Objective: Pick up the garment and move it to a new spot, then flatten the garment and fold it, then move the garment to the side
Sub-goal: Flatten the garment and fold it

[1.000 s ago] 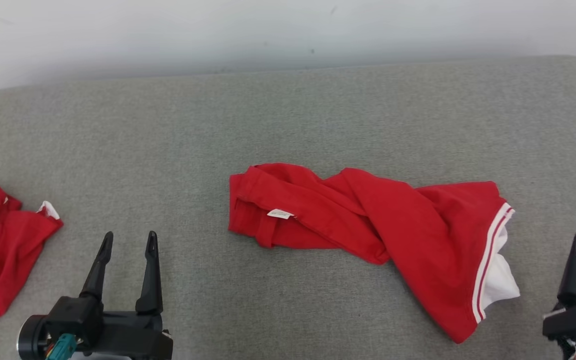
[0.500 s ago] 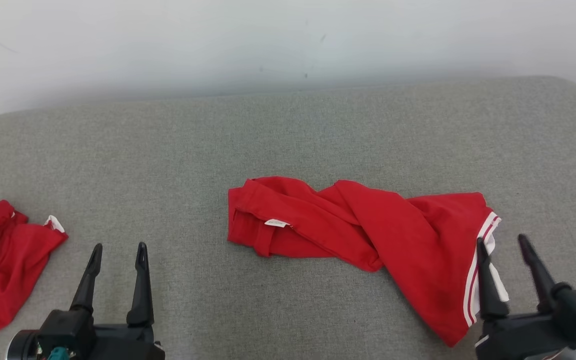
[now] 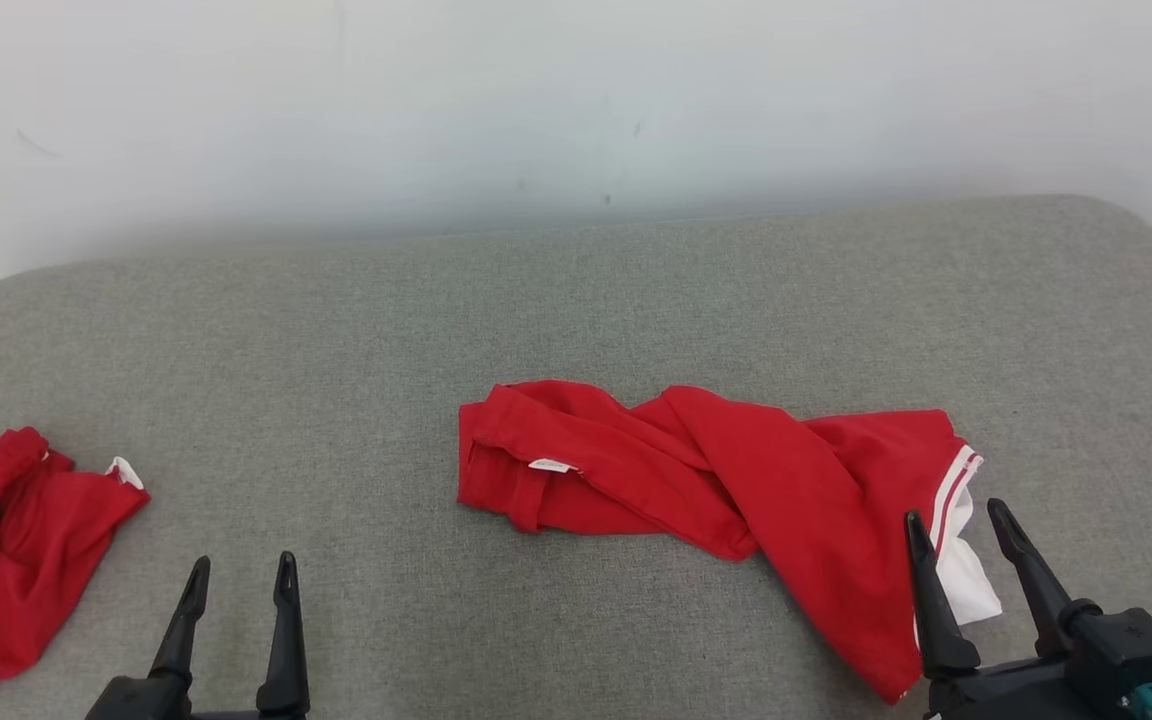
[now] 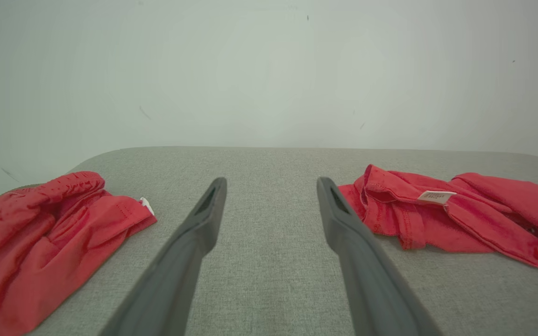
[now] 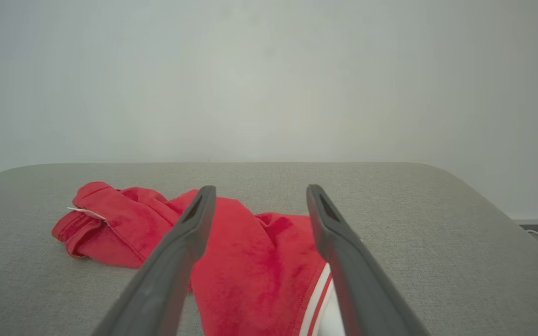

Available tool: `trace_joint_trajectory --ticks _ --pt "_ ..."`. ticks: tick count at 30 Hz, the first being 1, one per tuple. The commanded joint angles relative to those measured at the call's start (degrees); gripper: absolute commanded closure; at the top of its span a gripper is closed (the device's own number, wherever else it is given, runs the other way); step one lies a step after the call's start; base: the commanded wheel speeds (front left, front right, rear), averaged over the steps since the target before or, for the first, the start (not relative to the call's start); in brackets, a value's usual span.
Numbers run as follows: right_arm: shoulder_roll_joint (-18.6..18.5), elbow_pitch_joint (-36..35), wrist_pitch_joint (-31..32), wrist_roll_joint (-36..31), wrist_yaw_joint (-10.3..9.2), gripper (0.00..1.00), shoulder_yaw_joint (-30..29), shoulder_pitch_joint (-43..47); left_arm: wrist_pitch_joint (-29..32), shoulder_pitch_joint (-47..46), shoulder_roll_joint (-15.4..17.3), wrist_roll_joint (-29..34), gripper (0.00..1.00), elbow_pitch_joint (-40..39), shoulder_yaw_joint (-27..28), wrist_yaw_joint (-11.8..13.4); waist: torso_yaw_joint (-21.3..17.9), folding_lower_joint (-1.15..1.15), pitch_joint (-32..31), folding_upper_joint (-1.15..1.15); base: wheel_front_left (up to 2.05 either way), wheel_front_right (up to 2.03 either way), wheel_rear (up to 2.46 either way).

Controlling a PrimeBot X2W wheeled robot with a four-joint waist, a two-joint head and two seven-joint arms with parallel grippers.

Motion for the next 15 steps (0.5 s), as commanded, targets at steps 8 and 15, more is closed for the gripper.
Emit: trace_joint_trajectory --ticks 8,15 --pt "-0.27 -1.93 0.81 -0.84 0.00 0.00 0.96 0.73 0.43 -0.34 0.36 -0.11 0.00 -0.65 -0.57 0.21 0.06 0.01 -0.25 0.00 0.00 0.00 0.00" --pt "-1.71 -1.66 1.90 -1.90 0.00 0.00 1.76 0.01 0.15 -1.25 0.03 -0.22 0.00 -0.31 -1.04 0.12 0.24 0.01 0.66 0.00 0.00 0.00 0.00"
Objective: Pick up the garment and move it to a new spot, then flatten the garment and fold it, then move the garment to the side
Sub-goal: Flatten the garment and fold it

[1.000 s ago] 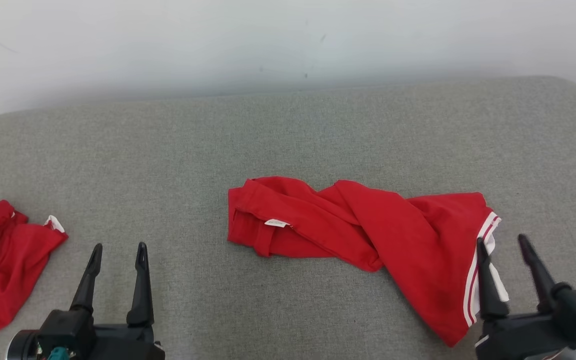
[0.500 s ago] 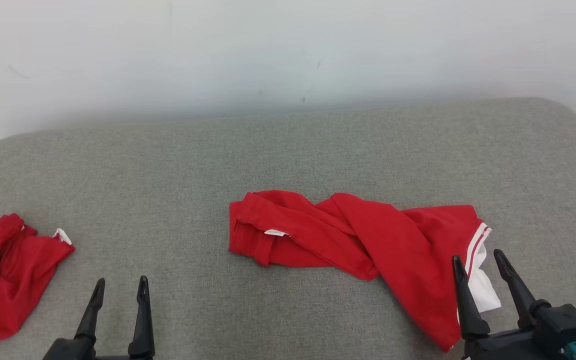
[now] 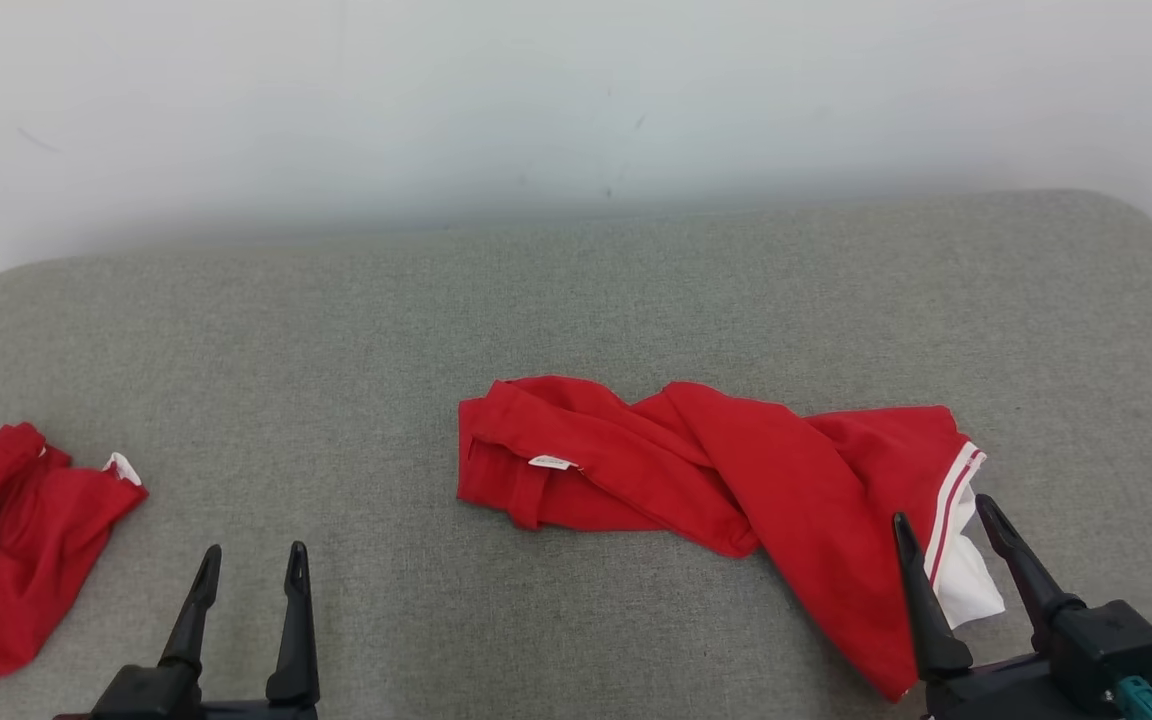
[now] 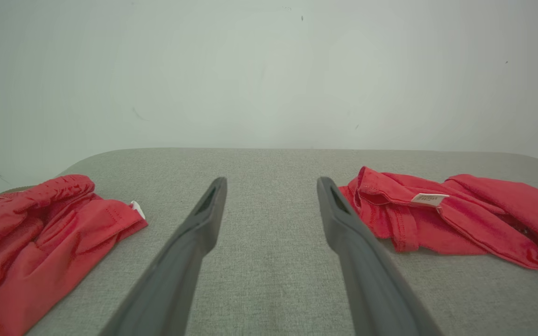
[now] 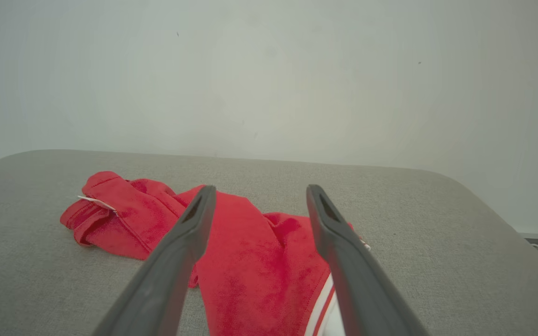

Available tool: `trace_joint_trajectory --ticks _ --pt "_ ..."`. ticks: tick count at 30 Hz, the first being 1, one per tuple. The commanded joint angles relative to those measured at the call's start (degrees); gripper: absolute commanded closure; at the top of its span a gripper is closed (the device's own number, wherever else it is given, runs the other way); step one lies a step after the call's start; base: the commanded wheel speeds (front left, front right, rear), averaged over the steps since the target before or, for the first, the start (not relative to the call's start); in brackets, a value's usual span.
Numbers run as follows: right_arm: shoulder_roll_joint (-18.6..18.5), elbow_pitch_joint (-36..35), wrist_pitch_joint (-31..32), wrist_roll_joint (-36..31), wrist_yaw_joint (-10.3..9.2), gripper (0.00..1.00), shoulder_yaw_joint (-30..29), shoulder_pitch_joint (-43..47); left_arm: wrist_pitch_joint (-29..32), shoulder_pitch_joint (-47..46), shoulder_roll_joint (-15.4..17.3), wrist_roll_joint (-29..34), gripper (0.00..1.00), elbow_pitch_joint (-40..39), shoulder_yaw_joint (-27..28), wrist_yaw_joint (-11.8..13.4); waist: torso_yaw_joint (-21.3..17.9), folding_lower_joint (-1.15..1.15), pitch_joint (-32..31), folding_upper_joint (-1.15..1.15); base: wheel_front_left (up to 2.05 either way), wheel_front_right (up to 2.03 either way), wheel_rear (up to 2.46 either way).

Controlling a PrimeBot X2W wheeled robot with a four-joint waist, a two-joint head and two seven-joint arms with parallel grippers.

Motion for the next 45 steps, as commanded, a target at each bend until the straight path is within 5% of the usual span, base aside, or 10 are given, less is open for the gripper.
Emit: trace_joint_trajectory --ticks 1,16,24,25,26,27,45 --pt "-0.98 0.48 0.76 -1.19 0.00 0.00 0.07 -0.37 -0.30 -0.77 -0.06 -0.06 0.00 0.12 -0.20 -0.02 0.34 0.00 0.62 0.00 0.00 0.00 0.00" --pt "-11.60 10.91 7.17 -1.48 0.00 0.00 11.37 -2.38 -1.56 -4.45 -2.21 0.09 0.00 2.07 -1.27 -0.86 2.45 0.00 6.36 0.00 0.00 0.00 0.00" --pt "-13.71 15.36 9.36 -2.09 0.00 0.00 12.74 -3.71 -2.00 -5.81 -3.51 -0.03 0.00 3.67 -1.25 -1.46 3.11 0.00 7.94 0.00 0.00 0.00 0.00" --pt "-13.58 15.62 9.44 -1.88 0.00 0.53 12.72 -3.87 -2.06 -5.91 -3.68 -0.11 0.00 3.90 -1.17 -1.64 3.15 0.00 8.01 0.00 0.00 0.00 0.00" --pt "-13.49 15.78 9.48 -1.71 0.00 0.67 12.69 -4.18 -2.10 -6.03 -3.80 -0.11 0.00 4.09 -1.08 -1.81 3.16 0.00 8.09 0.00 0.00 0.00 0.00" --pt "-13.51 16.02 9.64 -1.63 0.00 1.00 12.71 -4.41 -2.13 -6.14 -3.92 -0.09 0.00 4.25 -1.01 -1.94 3.18 0.00 8.15 0.00 0.00 0.00 0.00" --pt "-15.41 0.35 11.56 12.40 0.00 1.00 8.16 -13.89 -2.25 -6.67 -4.11 1.50 0.00 3.43 0.60 -2.47 -0.89 0.00 9.28 0.00 0.00 0.00 0.00"
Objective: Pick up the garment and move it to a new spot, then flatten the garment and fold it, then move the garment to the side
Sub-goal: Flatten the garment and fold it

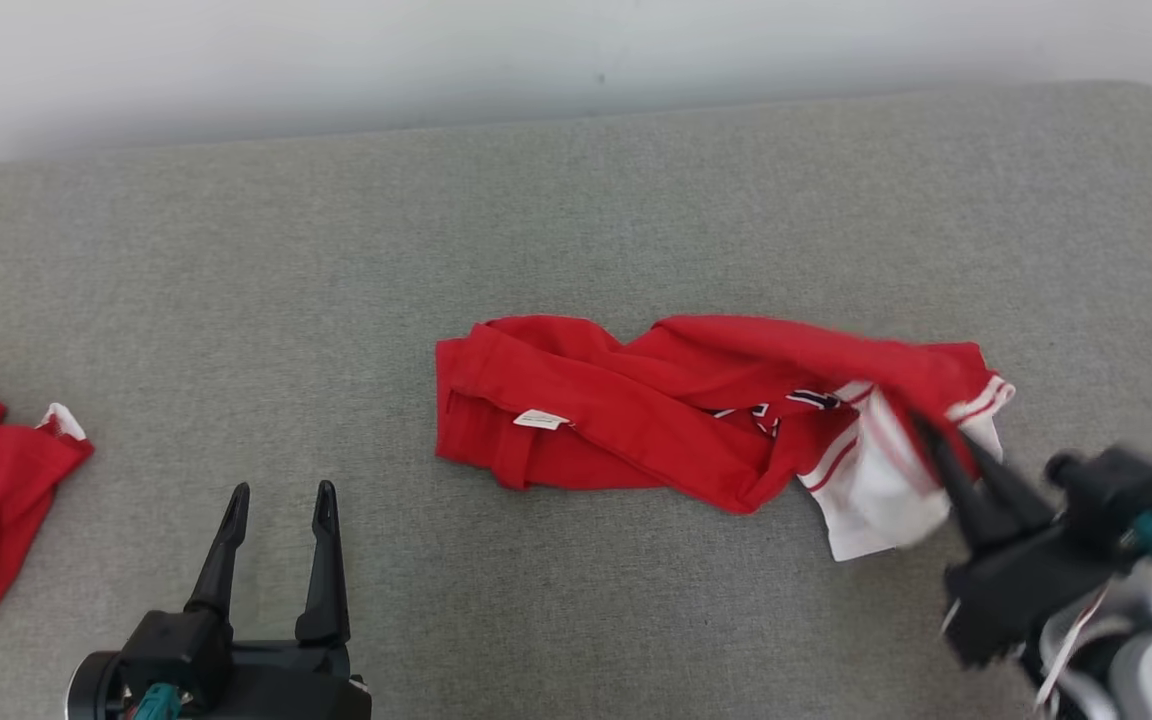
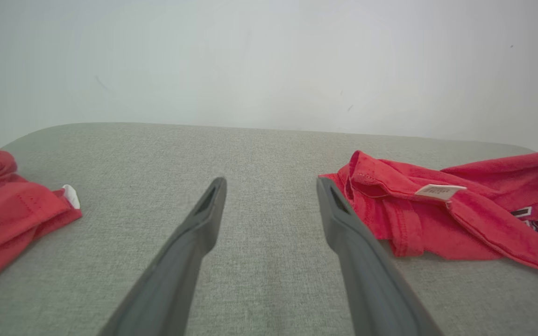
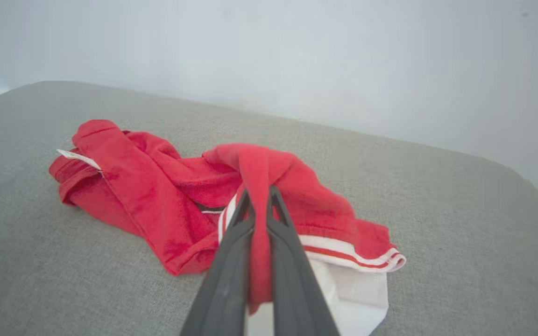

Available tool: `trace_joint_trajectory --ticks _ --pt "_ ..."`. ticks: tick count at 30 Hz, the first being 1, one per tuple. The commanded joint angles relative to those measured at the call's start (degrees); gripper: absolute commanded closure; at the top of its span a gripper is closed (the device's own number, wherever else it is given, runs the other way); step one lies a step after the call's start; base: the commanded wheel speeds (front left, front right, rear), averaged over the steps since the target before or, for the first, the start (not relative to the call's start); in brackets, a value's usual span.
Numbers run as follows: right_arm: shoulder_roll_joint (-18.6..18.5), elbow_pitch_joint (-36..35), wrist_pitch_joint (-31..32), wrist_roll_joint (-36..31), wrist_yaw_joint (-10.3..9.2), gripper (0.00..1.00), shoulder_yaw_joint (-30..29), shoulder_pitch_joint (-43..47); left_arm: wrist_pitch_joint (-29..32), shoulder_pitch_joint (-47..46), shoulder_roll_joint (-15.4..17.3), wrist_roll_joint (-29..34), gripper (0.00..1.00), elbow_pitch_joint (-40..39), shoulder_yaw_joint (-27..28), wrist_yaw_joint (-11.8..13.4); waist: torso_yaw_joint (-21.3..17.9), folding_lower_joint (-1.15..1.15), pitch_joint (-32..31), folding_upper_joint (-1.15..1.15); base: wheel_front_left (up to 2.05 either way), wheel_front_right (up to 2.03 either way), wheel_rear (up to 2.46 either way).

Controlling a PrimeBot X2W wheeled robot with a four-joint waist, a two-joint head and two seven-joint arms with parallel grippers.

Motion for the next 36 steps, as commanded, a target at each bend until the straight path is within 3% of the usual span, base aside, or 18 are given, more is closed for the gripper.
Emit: trace_joint_trajectory --ticks 1,9,18,20,21,22,29,32,36 --pt "-0.53 0.80 -0.26 1.83 0.00 1.00 -0.20 -1.99 -0.41 -0.78 0.10 0.18 0.00 0.06 0.05 -0.38 -0.25 -0.01 0.40 0.00 0.00 0.00 0.00" --pt "-5.45 11.91 -2.13 6.72 0.00 1.00 1.29 -14.81 -0.41 -3.40 -0.64 0.81 0.00 0.57 -1.12 -1.27 1.83 -0.01 2.56 0.00 0.00 0.00 0.00" --pt "-12.20 30.00 -9.88 11.97 -0.02 1.00 13.63 -31.71 -0.42 -6.89 -2.74 1.91 0.00 1.42 -3.07 -2.90 5.93 -0.01 5.41 0.00 0.00 0.00 0.00" --pt "-11.84 35.04 -11.23 13.08 -0.02 0.59 15.33 -34.75 -0.42 -7.31 -3.12 2.14 0.00 1.57 -3.16 -3.08 6.32 -0.01 5.72 0.00 0.00 0.00 0.00" --pt "-11.52 37.28 -12.06 13.23 -0.02 0.12 15.95 -36.27 -0.42 -7.36 -3.26 2.21 0.00 1.71 -3.17 -3.31 6.48 -0.01 5.82 0.00 0.00 0.00 0.00" --pt "-11.00 39.67 -13.09 13.78 -0.02 0.00 15.80 -37.71 -0.42 -7.43 -3.35 2.24 0.00 1.87 -3.20 -3.38 6.65 -0.01 5.90 0.00 0.00 0.00 0.00" --pt "-8.07 51.48 -21.01 14.49 -0.02 0.00 12.71 -42.96 -0.42 -6.88 -3.70 2.91 0.00 2.12 -2.27 -3.74 6.35 -0.01 5.65 0.00 0.00 0.00 0.00" --pt "-6.49 53.21 -22.93 14.23 -0.02 0.00 9.13 -42.45 -0.42 -6.06 -3.42 3.27 0.00 2.20 -1.65 -3.62 5.60 -0.01 4.77 0.00 0.00 0.00 0.00" --pt "-4.91 50.33 -23.72 12.98 -0.02 0.00 3.49 -38.85 -0.42 -5.42 -2.79 3.25 0.00 2.17 -0.67 -3.68 4.56 -0.01 3.67 0.00 0.00 0.00 0.00"
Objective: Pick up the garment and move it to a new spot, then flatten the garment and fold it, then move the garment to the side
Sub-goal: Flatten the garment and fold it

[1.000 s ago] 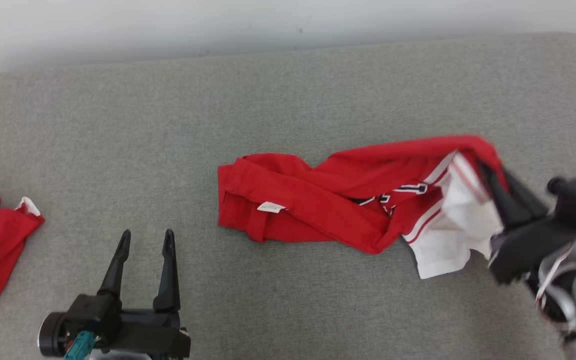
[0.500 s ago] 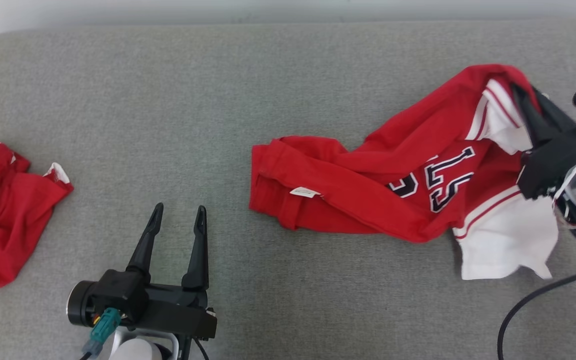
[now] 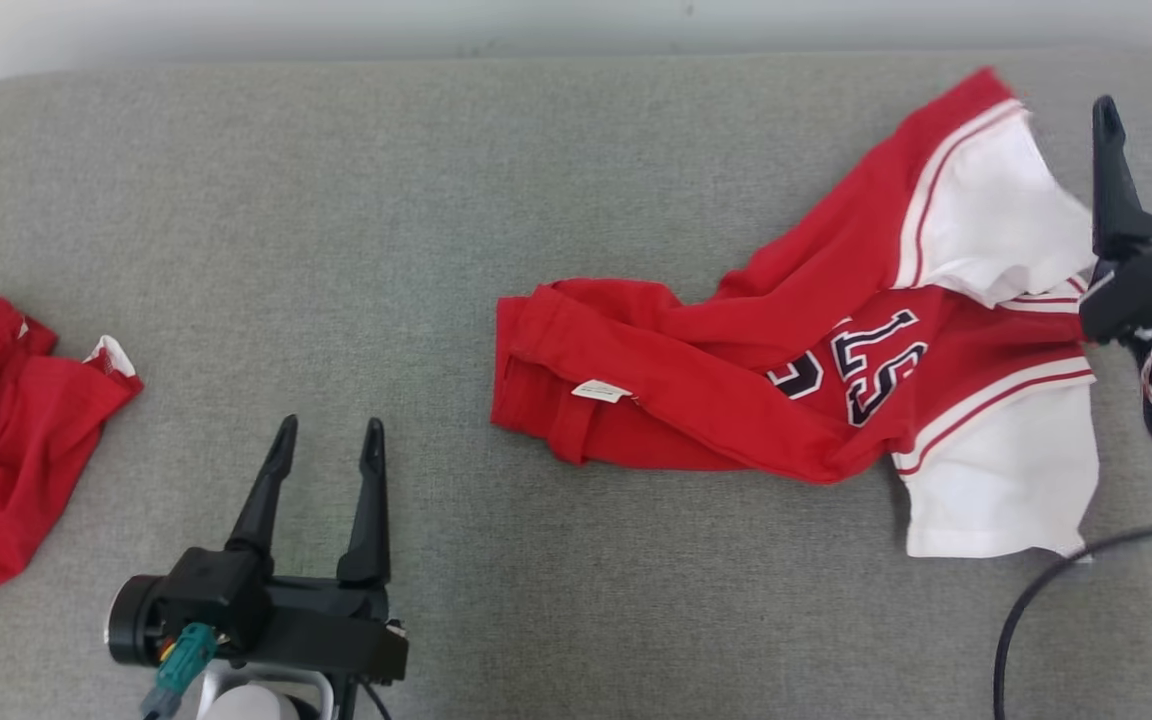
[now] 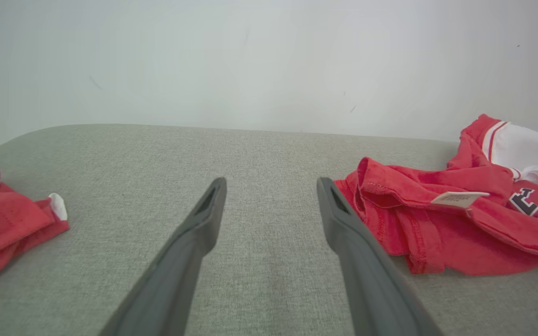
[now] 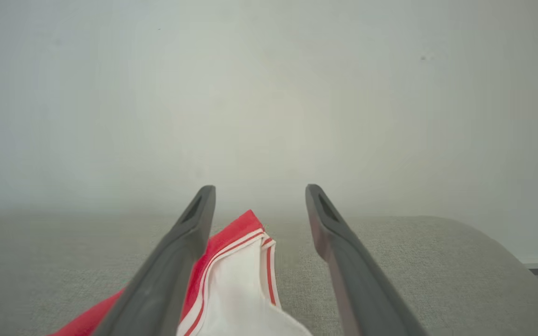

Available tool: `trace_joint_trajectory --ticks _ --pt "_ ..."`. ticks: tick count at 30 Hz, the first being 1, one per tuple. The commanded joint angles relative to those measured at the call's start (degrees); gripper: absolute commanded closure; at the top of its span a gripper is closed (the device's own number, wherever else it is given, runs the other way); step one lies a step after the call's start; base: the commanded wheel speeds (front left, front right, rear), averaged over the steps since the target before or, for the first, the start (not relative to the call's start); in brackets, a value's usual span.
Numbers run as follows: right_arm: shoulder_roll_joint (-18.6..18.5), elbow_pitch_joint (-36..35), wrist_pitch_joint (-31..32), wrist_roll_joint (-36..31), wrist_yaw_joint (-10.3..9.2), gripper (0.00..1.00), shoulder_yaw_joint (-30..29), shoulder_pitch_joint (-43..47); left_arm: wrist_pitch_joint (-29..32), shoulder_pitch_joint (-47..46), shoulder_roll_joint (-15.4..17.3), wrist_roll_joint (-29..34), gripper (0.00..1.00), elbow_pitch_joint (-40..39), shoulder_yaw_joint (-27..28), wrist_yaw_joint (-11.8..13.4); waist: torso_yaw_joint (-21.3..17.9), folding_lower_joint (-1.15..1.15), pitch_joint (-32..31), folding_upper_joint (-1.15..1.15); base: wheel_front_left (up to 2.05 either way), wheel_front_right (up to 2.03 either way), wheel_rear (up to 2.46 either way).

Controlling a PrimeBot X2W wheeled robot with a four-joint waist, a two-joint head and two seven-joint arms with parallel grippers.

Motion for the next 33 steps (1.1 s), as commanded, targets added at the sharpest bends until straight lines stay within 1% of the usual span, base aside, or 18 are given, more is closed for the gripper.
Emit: trace_joint_trajectory --ticks 1,6,10,13,14,20,27,33 --pt "0.82 -2.85 -0.25 -1.25 -0.04 0.00 -2.59 2.84 -0.42 0.94 0.58 0.74 0.00 0.02 0.55 -0.18 -1.01 0.00 -1.08 0.00 0.00 0.00 0.00" --pt "4.88 -14.44 -0.28 -5.73 -0.04 0.00 -10.65 13.38 -0.42 2.02 1.49 0.75 0.00 -0.14 1.50 0.21 -2.11 0.00 -2.96 0.00 0.00 0.00 0.00" --pt "8.47 -23.39 -0.29 -9.54 -0.04 0.00 -13.88 23.00 -0.36 3.03 2.22 0.50 0.00 -0.24 1.93 0.33 -2.50 0.00 -4.89 0.00 0.00 0.00 0.00" --pt "11.12 -29.73 0.97 -11.66 -0.04 0.00 -13.79 29.77 -0.05 3.86 2.67 0.18 0.00 -0.57 2.11 0.49 -2.79 0.00 -6.01 0.00 0.00 0.00 0.00" --pt "11.12 -29.73 0.97 -11.66 -0.04 0.00 -13.79 29.77 -0.05 3.86 2.67 0.18 0.00 -0.57 2.11 0.49 -2.79 0.00 -6.01 0.00 0.00 0.00 0.00" --pt "14.70 -39.66 6.15 -15.19 -0.04 0.00 -14.37 40.96 0.73 6.03 3.39 -0.02 0.00 -1.36 1.91 0.86 -3.20 0.00 -8.28 0.00 0.00 0.00 0.00" --pt "17.84 -46.86 10.45 -16.99 -0.04 0.00 -14.31 50.39 1.44 9.19 3.69 -0.97 0.00 -1.20 1.71 1.05 -3.68 0.00 -11.35 0.00 0.00 0.00 0.00" --pt "19.37 -51.69 13.35 -18.66 -0.04 0.00 -13.37 56.19 2.45 10.32 4.43 -1.42 0.00 -1.25 2.49 1.95 -4.14 0.00 -12.94 0.00 0.00 0.00 0.00"
